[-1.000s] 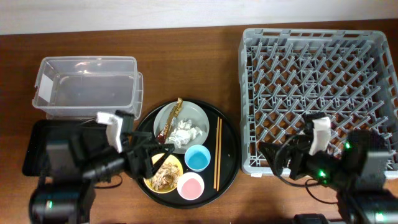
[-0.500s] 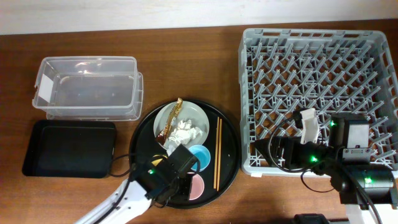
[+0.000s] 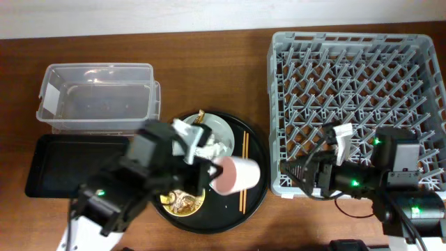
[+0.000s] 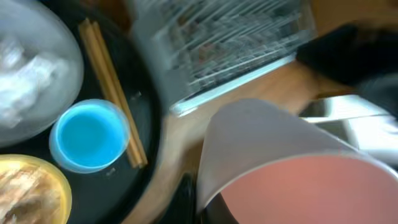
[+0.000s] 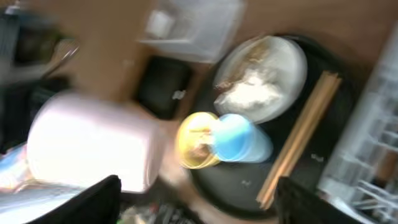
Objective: Sort waste into correct bins and load items into the dishwasher rack
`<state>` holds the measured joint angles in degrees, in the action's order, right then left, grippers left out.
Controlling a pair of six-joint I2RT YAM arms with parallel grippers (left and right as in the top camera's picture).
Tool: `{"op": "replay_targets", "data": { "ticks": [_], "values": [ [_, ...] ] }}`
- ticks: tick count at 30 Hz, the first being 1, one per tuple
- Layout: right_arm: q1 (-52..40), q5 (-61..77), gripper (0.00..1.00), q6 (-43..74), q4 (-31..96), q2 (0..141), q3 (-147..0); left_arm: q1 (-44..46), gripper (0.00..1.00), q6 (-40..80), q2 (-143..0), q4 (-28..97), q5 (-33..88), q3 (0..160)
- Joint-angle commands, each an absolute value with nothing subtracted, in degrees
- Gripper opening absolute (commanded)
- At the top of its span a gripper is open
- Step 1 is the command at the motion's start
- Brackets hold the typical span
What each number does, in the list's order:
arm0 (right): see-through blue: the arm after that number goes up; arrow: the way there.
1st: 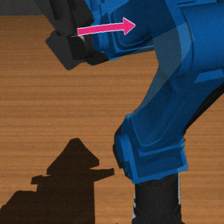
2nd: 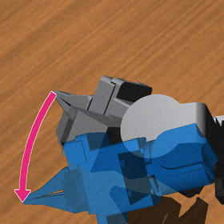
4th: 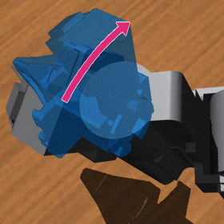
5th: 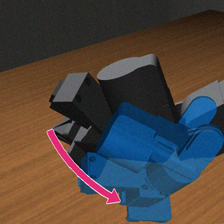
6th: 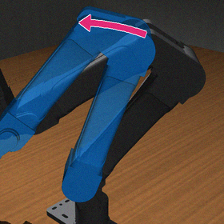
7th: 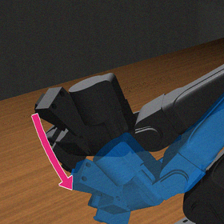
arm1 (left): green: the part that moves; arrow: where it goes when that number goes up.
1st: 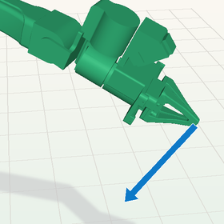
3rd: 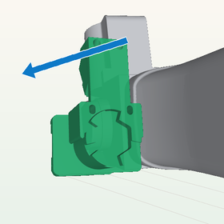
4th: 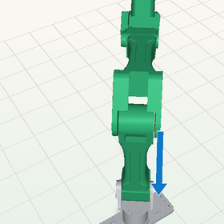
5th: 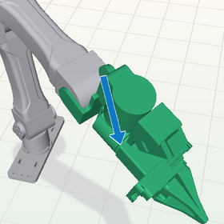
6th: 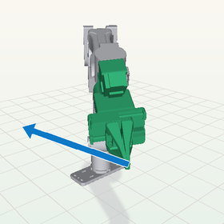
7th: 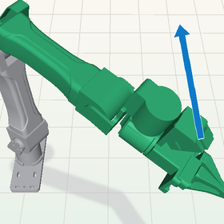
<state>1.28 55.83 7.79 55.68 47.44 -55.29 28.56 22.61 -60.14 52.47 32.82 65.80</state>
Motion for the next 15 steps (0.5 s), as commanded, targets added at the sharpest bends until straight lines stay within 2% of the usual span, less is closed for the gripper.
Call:
{"op": "replay_targets", "data": {
  "ticks": [1,2,3,4,7,11,15],
  "values": [
    [-6.4,68.2,0.81,6.0,51.5,46.8,-55.9,18.3,0.0,18.1,-60.8,46.1,58.8,66.7],
    [-9.5,67.1,0.86,6.4,49.0,46.9,-55.9,16.8,0.0,18.1,-61.6,43.9,63.6,66.7],
    [-13.1,64.6,0.96,8.6,44.4,46.9,-55.9,15.7,0.0,18.1,-62.7,42.1,68.8,66.7],
    [-14.7,63.1,0.99,10.5,41.0,46.9,-55.9,15.5,0.0,18.1,-63.6,41.8,71.3,66.7],
    [-18.3,62.3,0.99,14.8,30.0,47.0,-55.9,15.5,0.0,18.1,-65.1,42.0,76.1,66.7],
    [-21.4,61.2,0.98,15.6,25.4,49.1,-55.9,15.6,0.0,18.1,-65.1,42.0,76.3,66.7],
    [-21.4,61.3,0.65,16.6,24.6,50.0,-55.9,15.6,0.0,18.0,-65.1,42.0,75.4,66.6]
  ]
}}
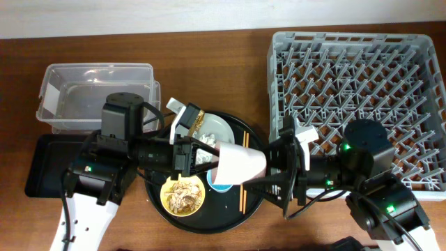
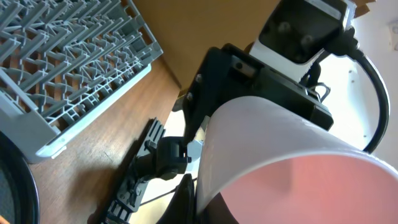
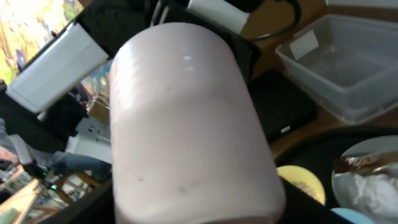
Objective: Sort waste into correct bins and load items into the dishwasher rack
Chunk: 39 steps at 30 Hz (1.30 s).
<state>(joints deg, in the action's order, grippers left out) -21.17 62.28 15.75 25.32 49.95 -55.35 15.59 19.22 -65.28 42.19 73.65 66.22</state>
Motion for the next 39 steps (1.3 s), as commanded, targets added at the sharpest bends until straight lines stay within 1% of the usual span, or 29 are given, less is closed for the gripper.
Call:
{"op": "replay_targets", "data": {
  "ticks": [1,2,3,4,7,10,11,12,13,14,16,17,18,19,20,21,22,24,30,32,33,34,35,36,37,39],
  "values": [
    [-21.4,61.4,0.66,16.6,24.1,49.7,-56.0,15.6,0.0,18.0,-65.1,42.1,74.7,66.6],
    [-21.4,62.2,0.88,16.6,22.9,49.4,-55.9,16.0,0.0,18.0,-65.1,42.1,73.8,66.6],
    [-21.4,63.0,0.89,16.6,21.9,49.4,-56.0,16.6,0.0,18.0,-65.1,42.1,73.3,66.6],
    [-21.4,63.0,0.86,16.7,21.6,49.4,-55.9,17.1,0.0,18.1,-65.1,42.1,72.8,66.6],
    [-21.4,63.0,0.66,17.1,21.6,49.4,-55.9,18.5,0.0,18.1,-65.1,42.1,70.5,66.6],
    [-21.4,63.8,0.64,17.0,21.7,49.4,-55.9,18.5,0.02,18.1,-65.1,42.0,68.8,66.6],
    [-21.2,63.8,0.61,17.0,22.0,49.2,-55.9,18.5,0.23,18.1,-65.1,42.0,67.5,66.6],
    [-20.6,63.8,0.6,17.0,22.2,48.9,-56.0,18.3,0.41,18.1,-65.1,42.2,65.8,66.6],
    [-19.5,63.8,0.59,17.0,22.5,48.4,-55.9,18.1,0.54,18.1,-65.1,42.8,63.5,66.6],
    [-16.0,63.3,0.56,17.0,24.0,47.1,-56.0,17.3,0.65,18.1,-65.1,45.3,58.4,66.6],
    [-8.7,60.2,0.56,17.0,31.3,45.4,-56.0,15.3,0.79,18.1,-65.1,52.7,43.2,66.6],
    [-3.7,55.9,0.56,17.0,37.5,44.8,-56.0,14.4,0.85,18.1,-65.1,56.9,34.5,66.6],
    [-0.7,52.5,0.56,16.8,41.4,44.7,-56.0,14.1,0.86,18.1,-65.1,59.2,30.1,66.6],
    [3.7,43.6,0.55,16.1,47.4,44.8,-56.1,14.1,0.87,18.1,-65.1,61.3,26.4,66.6],
    [5.7,34.0,0.54,15.9,51.7,45.2,-56.4,14.1,0.87,18.1,-65.1,62.3,25.1,66.6],
    [6.2,27.5,0.54,15.9,54.2,45.7,-56.8,14.1,0.87,18.0,-65.1,62.7,24.4,66.6],
    [6.3,14.9,0.54,15.9,59.9,47.7,-57.7,14.1,0.92,17.9,-65.1,62.8,24.1,66.6],
    [6.3,8.9,0.55,13.8,66.0,53.5,-58.9,14.1,0.93,17.9,-65.2,62.6,24.1,66.6],
    [5.2,9.0,0.56,11.0,69.9,69.6,-59.2,14.1,0.93,17.5,-65.4,62.8,24.1,66.6],
    [2.7,8.9,0.65,11.0,69.6,72.8,-59.2,14.1,0.93,17.0,-65.5,62.8,23.9,66.6],
    [2.0,8.7,0.73,11.0,68.9,73.5,-59.2,14.1,0.93,17.0,-65.7,62.8,23.9,66.6],
    [1.9,8.5,0.89,12.0,67.6,73.7,-59.3,14.1,0.93,17.0,-65.7,63.0,23.9,66.6],
    [1.9,8.5,0.94,13.2,67.1,73.3,-60.1,14.5,0.91,16.7,-65.7,63.2,23.9,66.5],
    [1.9,8.6,0.96,14.1,67.1,72.7,-61.4,15.9,0.85,16.4,-65.7,63.3,23.3,66.4],
    [1.9,10.0,0.97,14.3,67.1,71.2,-63.1,18.2,0.84,16.4,-65.8,63.2,20.6,66.1],
    [1.9,17.3,0.98,14.2,67.0,66.5,-66.2,24.3,0.83,19.4,-67.2,63.0,9.8,64.3]
  ]
}}
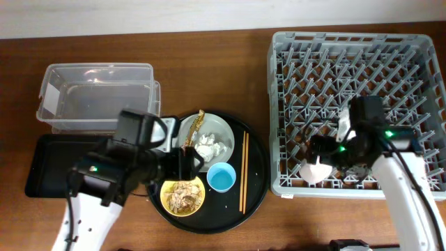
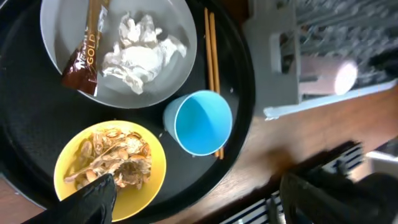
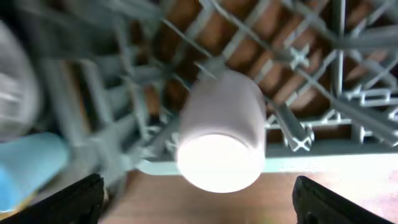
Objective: Sort waste into correct bins and load items into the dishwasher rack
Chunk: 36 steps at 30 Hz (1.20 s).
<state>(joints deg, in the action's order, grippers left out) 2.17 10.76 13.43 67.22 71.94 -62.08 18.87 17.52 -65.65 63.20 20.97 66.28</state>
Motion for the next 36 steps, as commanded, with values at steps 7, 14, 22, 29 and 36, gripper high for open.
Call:
{"op": "replay_targets", "data": {
  "ticks": [7,14,22,29,36],
  "values": [
    [1.9,28.5,0.99,13.8,65.8,50.4,-67.2,36.6,0.63,21.6,-83.8,45.2,5.1,54.5],
    [1.9,28.6,0.99,13.8,67.6,50.5,-67.2,38.6,0.0,24.2,-89.0,44.4,5.3,56.2],
    [-15.4,40.0,0.96,2.2,63.5,55.2,-66.9,19.3,0.0,16.4,-74.5,38.7,62.1,64.9],
    [-19.9,56.1,0.99,0.7,45.7,59.2,-66.9,14.2,0.0,13.1,-73.3,38.1,83.0,64.9],
    [-20.0,65.0,0.64,0.9,39.9,62.5,-66.9,17.6,0.0,13.2,-73.4,38.2,77.5,64.9]
  ]
}}
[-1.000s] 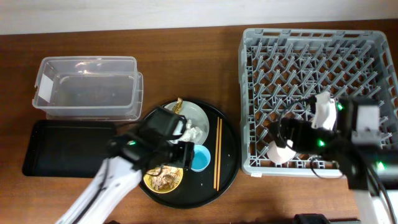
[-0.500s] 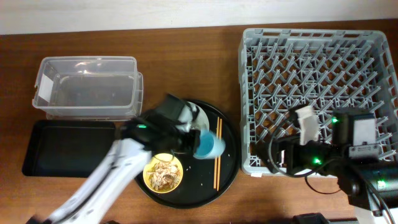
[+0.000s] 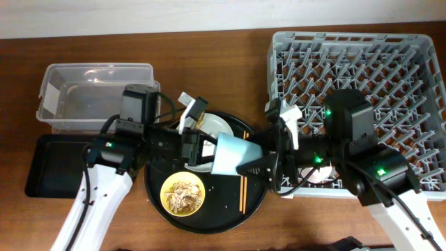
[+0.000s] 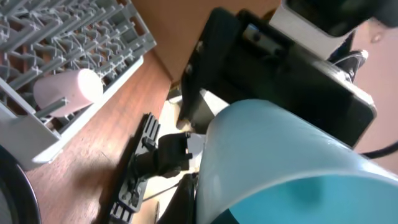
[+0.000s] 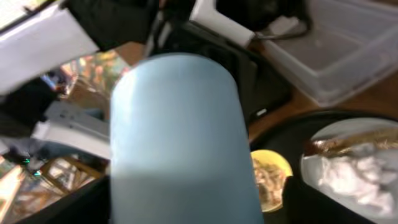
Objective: Sort waste into correct bins and load items into the dishwasher rack
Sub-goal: 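Pass the blue cup to the right gripper and set it in the rack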
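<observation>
A blue cup (image 3: 233,157) hangs on its side over the round black tray (image 3: 223,209). My left gripper (image 3: 209,153) is shut on it from the left. My right gripper (image 3: 261,164) is open at the cup's other end, a finger on each side of the blue cup (image 5: 177,137), which fills the right wrist view. A pink cup (image 4: 68,90) lies on its side in the grey dishwasher rack (image 3: 390,63) by the front edge. The yellow bowl (image 3: 182,193) of food scraps stays on the tray.
A white plate (image 5: 354,168) with crumpled tissue and a brown wrapper sits on the round tray, chopsticks (image 3: 244,189) beside it. A clear plastic bin (image 3: 97,97) stands at the back left, a flat black tray (image 3: 49,167) in front of it.
The blue cup stood upright on the round tray; now my left gripper holds it on its side above the tray. My right gripper has left the rack and come to the cup.
My left gripper held the pink cup over the tray. Then both grippers met at that cup. Later the pink cup lay in the rack under my right gripper, my left open over the tray. Now the blue cup is held between both grippers.
</observation>
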`<state>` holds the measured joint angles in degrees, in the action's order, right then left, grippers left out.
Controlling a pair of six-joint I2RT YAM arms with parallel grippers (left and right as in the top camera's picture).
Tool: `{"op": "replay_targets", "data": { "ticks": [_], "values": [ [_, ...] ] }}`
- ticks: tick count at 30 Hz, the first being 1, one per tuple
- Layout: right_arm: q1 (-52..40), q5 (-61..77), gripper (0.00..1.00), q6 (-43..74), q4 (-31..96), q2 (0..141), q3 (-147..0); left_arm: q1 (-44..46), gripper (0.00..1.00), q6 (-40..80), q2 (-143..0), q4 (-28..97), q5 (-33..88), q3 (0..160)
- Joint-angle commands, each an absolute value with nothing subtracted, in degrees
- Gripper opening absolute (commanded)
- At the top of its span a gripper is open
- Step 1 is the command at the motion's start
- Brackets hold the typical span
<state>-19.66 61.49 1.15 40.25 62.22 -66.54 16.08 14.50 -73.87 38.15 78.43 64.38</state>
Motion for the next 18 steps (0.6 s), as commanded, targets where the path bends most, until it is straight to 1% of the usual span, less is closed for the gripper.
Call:
{"op": "replay_targets", "data": {
  "ticks": [1,4,5,6,7,8,10,11,12,15,16,18],
  "values": [
    [-20.0,65.6,0.57,0.9,40.2,62.4,-66.9,17.6,0.0,13.2,-73.4,38.2,77.1,64.9],
    [-20.0,67.1,0.56,0.9,41.1,61.8,-66.9,17.6,0.0,13.2,-73.4,38.2,76.4,64.9],
    [-20.0,67.1,0.72,0.8,41.9,61.5,-66.9,17.6,0.0,13.2,-73.4,38.0,76.0,64.9],
    [-20.0,67.0,0.9,0.8,42.5,61.4,-66.9,17.6,0.0,13.2,-73.4,37.7,76.1,64.9],
    [-20.0,67.0,0.92,0.8,42.7,61.5,-66.9,17.6,0.0,13.2,-73.4,37.5,76.1,64.9],
    [-20.0,67.1,0.93,0.8,42.7,61.5,-66.9,17.6,0.0,13.2,-73.4,37.4,76.0,64.9],
    [-20.0,67.1,0.91,0.8,42.9,61.5,-66.9,17.6,0.0,13.2,-73.4,36.4,76.0,64.9],
    [-20.0,67.1,0.81,0.8,43.4,61.5,-66.9,17.6,0.0,13.2,-73.4,36.0,76.0,64.9],
    [-20.0,67.1,0.79,0.8,43.7,61.5,-66.9,17.6,0.0,13.2,-73.4,35.9,76.0,64.9],
    [-20.0,66.8,0.78,0.3,44.8,61.5,-66.9,17.6,0.0,14.3,-73.4,34.0,76.0,64.9],
    [-20.0,66.8,0.73,0.3,44.7,61.5,-66.9,17.6,0.0,14.4,-73.4,33.9,76.0,64.9],
    [-19.8,66.8,0.57,0.4,44.8,61.5,-66.9,17.6,0.01,14.5,-73.4,34.3,76.0,64.9]
  ]
}}
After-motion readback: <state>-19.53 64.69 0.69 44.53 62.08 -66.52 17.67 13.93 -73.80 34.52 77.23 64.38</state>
